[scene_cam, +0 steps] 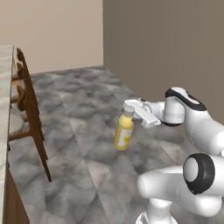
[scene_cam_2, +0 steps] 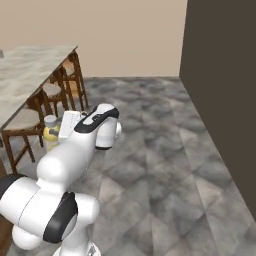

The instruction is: There is a wine glass and glass cup on the dining counter. Place the wine bottle next to the wine glass and the juice bottle next to the glass cup.

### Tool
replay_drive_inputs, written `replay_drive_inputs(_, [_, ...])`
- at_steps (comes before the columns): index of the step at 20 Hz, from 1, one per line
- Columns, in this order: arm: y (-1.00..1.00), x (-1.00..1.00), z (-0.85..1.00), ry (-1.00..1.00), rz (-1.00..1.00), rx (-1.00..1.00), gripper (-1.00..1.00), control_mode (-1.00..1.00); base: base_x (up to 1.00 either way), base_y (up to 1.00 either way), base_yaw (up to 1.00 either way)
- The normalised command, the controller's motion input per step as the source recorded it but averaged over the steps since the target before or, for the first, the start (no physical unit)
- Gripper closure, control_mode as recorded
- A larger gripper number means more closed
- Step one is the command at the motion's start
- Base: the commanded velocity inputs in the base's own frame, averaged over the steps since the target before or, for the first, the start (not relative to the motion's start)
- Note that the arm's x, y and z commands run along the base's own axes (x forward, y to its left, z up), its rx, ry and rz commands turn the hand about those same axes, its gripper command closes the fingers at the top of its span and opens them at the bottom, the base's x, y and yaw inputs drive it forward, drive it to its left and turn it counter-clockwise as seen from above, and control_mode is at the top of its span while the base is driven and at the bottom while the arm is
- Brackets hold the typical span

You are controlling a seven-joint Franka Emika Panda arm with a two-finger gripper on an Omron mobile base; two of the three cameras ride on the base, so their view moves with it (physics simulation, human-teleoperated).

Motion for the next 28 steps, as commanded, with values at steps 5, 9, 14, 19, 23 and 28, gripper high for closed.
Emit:
replay_drive_inputs(5, [0.0,0.0,0.0,0.0,0.0,0.0,1.0,1.0,0.85,-0.06,0.02])
replay_drive_inputs(9, [0.0,0.0,0.0,0.0,0.0,0.0,1.0,1.0,0.83,-0.09,0.02])
replay_drive_inputs(14, [0.0,0.0,0.0,0.0,0.0,0.0,1.0,1.0,0.83,-0.1,0.02])
replay_drive_inputs(19, [0.0,0.0,0.0,0.0,0.0,0.0,1.0,1.0,0.81,-0.12,0.02])
replay_drive_inputs(23, [0.0,0.0,0.0,0.0,0.0,0.0,1.0,1.0,0.81,-0.13,0.02])
replay_drive_inputs(28, [0.0,0.0,0.0,0.0,0.0,0.0,1.0,1.0,0.81,-0.14,0.02])
